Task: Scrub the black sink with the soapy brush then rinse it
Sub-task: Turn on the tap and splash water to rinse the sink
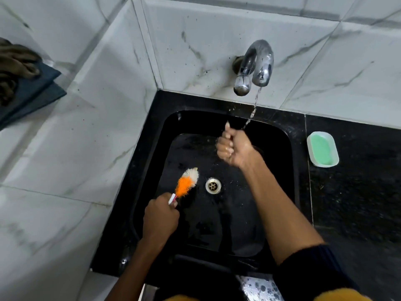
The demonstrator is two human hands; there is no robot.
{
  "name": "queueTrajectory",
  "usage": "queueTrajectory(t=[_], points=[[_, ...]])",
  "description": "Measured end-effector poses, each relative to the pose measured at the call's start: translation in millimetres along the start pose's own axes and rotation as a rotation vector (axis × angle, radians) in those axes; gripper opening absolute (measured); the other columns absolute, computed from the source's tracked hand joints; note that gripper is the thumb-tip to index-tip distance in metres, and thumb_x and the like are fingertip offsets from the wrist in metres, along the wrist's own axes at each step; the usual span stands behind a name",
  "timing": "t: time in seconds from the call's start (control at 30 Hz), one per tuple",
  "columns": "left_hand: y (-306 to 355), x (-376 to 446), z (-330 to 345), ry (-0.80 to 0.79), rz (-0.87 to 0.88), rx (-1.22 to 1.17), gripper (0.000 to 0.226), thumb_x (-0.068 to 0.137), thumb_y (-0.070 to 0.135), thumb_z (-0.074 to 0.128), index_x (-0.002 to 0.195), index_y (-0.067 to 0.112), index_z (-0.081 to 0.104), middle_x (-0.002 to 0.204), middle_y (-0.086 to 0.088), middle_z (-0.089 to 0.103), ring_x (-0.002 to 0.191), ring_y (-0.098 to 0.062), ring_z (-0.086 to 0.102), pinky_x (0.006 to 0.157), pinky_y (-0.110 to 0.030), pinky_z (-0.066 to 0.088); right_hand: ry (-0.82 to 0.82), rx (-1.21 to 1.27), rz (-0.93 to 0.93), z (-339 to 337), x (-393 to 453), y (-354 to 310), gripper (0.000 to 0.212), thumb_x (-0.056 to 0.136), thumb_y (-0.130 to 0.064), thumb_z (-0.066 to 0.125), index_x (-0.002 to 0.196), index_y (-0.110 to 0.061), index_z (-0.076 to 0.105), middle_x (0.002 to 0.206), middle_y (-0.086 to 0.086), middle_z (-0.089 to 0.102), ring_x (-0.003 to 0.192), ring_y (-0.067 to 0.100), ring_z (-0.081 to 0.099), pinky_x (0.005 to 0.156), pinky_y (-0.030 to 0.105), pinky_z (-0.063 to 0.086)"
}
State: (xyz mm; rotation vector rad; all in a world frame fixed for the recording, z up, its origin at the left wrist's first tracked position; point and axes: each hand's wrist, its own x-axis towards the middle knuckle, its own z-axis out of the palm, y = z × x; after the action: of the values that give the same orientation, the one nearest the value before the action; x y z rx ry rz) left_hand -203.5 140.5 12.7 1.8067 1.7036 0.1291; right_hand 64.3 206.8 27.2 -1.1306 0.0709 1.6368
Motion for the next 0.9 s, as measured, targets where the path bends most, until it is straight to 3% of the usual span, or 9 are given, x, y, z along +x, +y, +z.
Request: queueTrajectory(t=[0.13, 0.2, 0.3, 0.37, 0.47, 0.57, 0.7, 0.83, 0.9], points=[[-10.5, -6.6, -4.1, -0.004, -0.003, 0.007, 0.015, 0.093, 0.011, 0.058, 0.079, 0.014, 0.064, 0.070, -0.003, 0.061, 0.066, -0.021, 0.060, 0.062, -0.038, 0.052, 0.298, -0.477, 0.125, -45.0, -6.8, 67.4, 0.041, 0.106, -0.022, 0.031, 0.067, -0.016, 0.045, 0.043, -0.004, 0.033, 0.031, 0.008, 0.025, 0.034, 0.015, 0.017], [-14.6, -10.4, -4.9, -0.018, -0.002, 0.010, 0.014, 0.094, 0.011, 0.059, 0.082, 0.014, 0.065, 0.071, -0.003, 0.062, 0.068, -0.020, 0.060, 0.064, -0.038, 0.054, 0.368, -0.660, 0.121, -60.3, -9.6, 85.6, 0.032, 0.101, -0.005, 0.032, 0.075, -0.007, 0.052, 0.047, 0.003, 0.047, 0.032, 0.009, 0.040, 0.033, 0.017, 0.031], [-20.4, -14.5, -3.4, -0.030, 0.012, 0.022, 0.014, 0.093, 0.010, 0.058, 0.081, 0.013, 0.065, 0.072, -0.003, 0.062, 0.067, -0.019, 0.059, 0.062, -0.036, 0.052, 0.394, -0.858, 0.071, -71.8, -12.7, 83.7, 0.019, 0.093, 0.006, 0.045, 0.085, 0.010, 0.061, 0.075, 0.027, 0.066, 0.057, 0.023, 0.064, 0.062, 0.037, 0.061], [-22.7, -15.4, -2.1, -0.039, 0.015, 0.030, 0.014, 0.093, 0.010, 0.057, 0.082, 0.013, 0.065, 0.073, -0.003, 0.062, 0.068, -0.019, 0.058, 0.061, -0.032, 0.048, 0.376, -0.975, 0.013, -68.0, -18.4, 69.3, 0.016, 0.087, 0.003, 0.055, 0.096, 0.011, 0.065, 0.090, 0.025, 0.068, 0.074, 0.023, 0.065, 0.078, 0.040, 0.058], [-22.5, -16.9, -0.4, -0.073, 0.020, 0.041, 0.014, 0.094, 0.012, 0.057, 0.083, 0.013, 0.065, 0.074, -0.001, 0.061, 0.067, -0.015, 0.056, 0.055, -0.027, 0.040, 0.330, -1.075, -0.035, -47.8, -38.8, 43.8, 0.018, 0.086, 0.003, 0.058, 0.101, 0.004, 0.068, 0.103, 0.024, 0.069, 0.076, 0.022, 0.064, 0.081, 0.037, 0.056], [-21.2, -15.7, 0.9, -0.088, 0.036, 0.057, 0.016, 0.094, 0.013, 0.056, 0.080, 0.015, 0.062, 0.072, 0.000, 0.059, 0.065, -0.015, 0.054, 0.055, -0.028, 0.036, 0.297, -1.110, -0.072, -26.4, -55.8, 22.3, 0.018, 0.086, 0.008, 0.057, 0.101, 0.006, 0.067, 0.098, 0.022, 0.071, 0.074, 0.022, 0.064, 0.080, 0.036, 0.056], [-22.1, -12.3, 1.3, -0.119, 0.048, 0.054, 0.016, 0.093, 0.014, 0.058, 0.078, 0.019, 0.061, 0.073, -0.002, 0.063, 0.069, -0.021, 0.061, 0.060, -0.031, 0.046, 0.219, -0.898, -0.076, -3.2, -75.5, 8.6, 0.021, 0.091, 0.018, 0.045, 0.086, 0.007, 0.062, 0.072, 0.019, 0.069, 0.060, 0.023, 0.069, 0.065, 0.032, 0.059], [-23.3, -11.2, -1.5, -0.134, 0.064, 0.052, 0.018, 0.092, 0.013, 0.058, 0.076, 0.021, 0.060, 0.071, -0.001, 0.065, 0.068, -0.021, 0.066, 0.064, -0.039, 0.059, 0.253, -0.847, -0.142, -13.9, -68.3, 27.5, 0.032, 0.084, 0.028, 0.042, 0.084, 0.003, 0.062, 0.082, 0.022, 0.066, 0.076, 0.032, 0.067, 0.065, 0.027, 0.059], [-23.1, -11.6, -2.2, -0.135, 0.066, 0.053, 0.020, 0.093, 0.013, 0.059, 0.075, 0.022, 0.059, 0.071, -0.001, 0.064, 0.069, -0.021, 0.066, 0.066, -0.040, 0.059, 0.371, -1.126, -0.181, -31.8, -56.8, 58.1, 0.021, 0.085, 0.015, 0.051, 0.087, -0.001, 0.065, 0.086, 0.018, 0.067, 0.085, 0.033, 0.065, 0.068, 0.027, 0.057]])
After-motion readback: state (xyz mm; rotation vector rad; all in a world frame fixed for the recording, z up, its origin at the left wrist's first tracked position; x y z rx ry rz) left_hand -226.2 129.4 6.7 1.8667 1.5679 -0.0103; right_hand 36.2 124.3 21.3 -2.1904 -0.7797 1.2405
